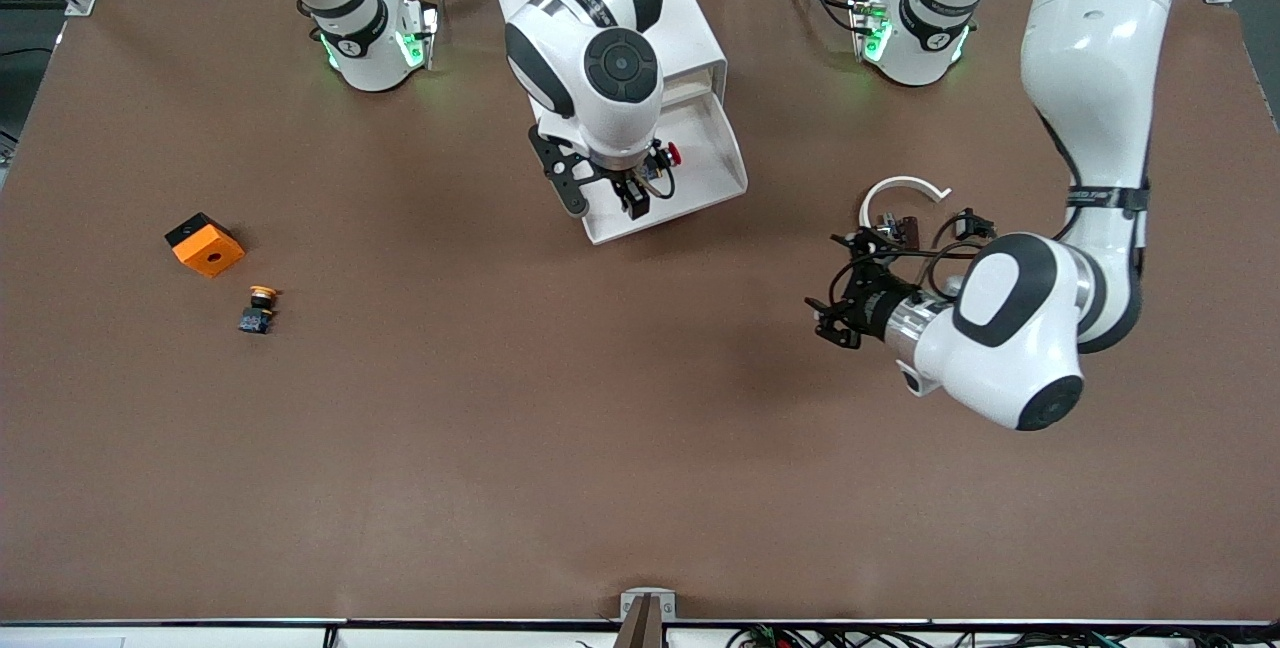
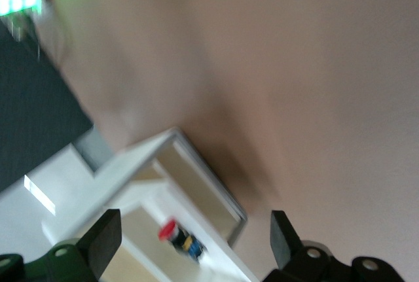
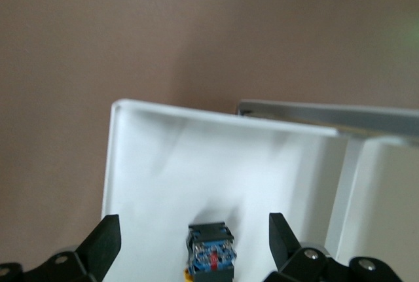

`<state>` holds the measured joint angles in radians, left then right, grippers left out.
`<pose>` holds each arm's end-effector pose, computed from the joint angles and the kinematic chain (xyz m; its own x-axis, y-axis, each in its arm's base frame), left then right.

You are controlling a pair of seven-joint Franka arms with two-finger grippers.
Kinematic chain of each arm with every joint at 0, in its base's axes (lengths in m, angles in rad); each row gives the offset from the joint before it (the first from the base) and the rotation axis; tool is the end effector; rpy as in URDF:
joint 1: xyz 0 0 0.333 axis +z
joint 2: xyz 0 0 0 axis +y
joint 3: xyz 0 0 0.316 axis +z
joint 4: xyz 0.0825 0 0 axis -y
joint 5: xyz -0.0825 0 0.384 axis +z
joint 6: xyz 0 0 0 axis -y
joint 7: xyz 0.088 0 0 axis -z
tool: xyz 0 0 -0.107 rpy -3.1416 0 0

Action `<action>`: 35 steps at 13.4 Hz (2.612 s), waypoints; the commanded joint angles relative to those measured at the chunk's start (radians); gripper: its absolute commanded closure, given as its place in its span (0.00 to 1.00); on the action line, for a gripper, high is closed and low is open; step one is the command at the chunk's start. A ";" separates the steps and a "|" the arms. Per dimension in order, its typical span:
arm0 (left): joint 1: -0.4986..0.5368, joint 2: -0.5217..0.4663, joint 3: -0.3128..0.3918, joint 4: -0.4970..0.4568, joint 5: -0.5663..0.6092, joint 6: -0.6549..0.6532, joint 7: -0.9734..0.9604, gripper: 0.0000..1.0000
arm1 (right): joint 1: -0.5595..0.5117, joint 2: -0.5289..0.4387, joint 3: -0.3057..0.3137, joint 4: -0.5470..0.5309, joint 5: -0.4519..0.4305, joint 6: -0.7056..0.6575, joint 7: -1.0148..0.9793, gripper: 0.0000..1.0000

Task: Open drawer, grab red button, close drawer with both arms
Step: 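Lower the right gripper into the drawer and grasp the red button, then lift the red button with the right gripper while the left gripper withdraws, then carry the button with the right gripper while the left gripper reaches the drawer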

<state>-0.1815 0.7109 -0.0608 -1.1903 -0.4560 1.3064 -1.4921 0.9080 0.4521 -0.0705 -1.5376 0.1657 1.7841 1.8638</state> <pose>0.6460 -0.2061 0.3492 0.1214 0.8620 -0.4922 0.7780 -0.3906 -0.4922 0.4275 0.5048 0.3789 0.4700 -0.8809 -0.0561 -0.8523 -0.4694 0.2307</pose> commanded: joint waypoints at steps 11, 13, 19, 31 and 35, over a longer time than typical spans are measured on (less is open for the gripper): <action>0.017 -0.153 0.075 -0.020 0.467 0.175 0.826 0.00 | 0.089 0.086 -0.011 0.010 0.064 0.047 -0.011 0.00; 0.033 -0.171 0.073 -0.047 0.473 0.241 0.971 0.00 | 0.088 0.095 -0.011 0.011 0.067 0.052 -0.031 0.44; 0.028 -0.281 0.017 -0.298 0.473 0.456 1.004 0.00 | 0.078 0.100 -0.011 0.019 0.069 0.052 -0.032 0.93; 0.022 -0.409 -0.255 -0.703 0.530 0.783 0.954 0.00 | -0.205 -0.032 -0.020 0.215 0.080 -0.437 -0.522 0.93; 0.016 -0.380 -0.355 -0.762 0.530 0.893 0.752 0.00 | -0.360 -0.171 -0.022 0.062 0.018 -0.454 -0.953 0.92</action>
<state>-0.1696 0.3383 -0.3736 -1.8956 0.0656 2.1249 -0.6559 0.6190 0.3763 -0.1060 -1.3477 0.2077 1.3116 1.0887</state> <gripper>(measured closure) 0.000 0.586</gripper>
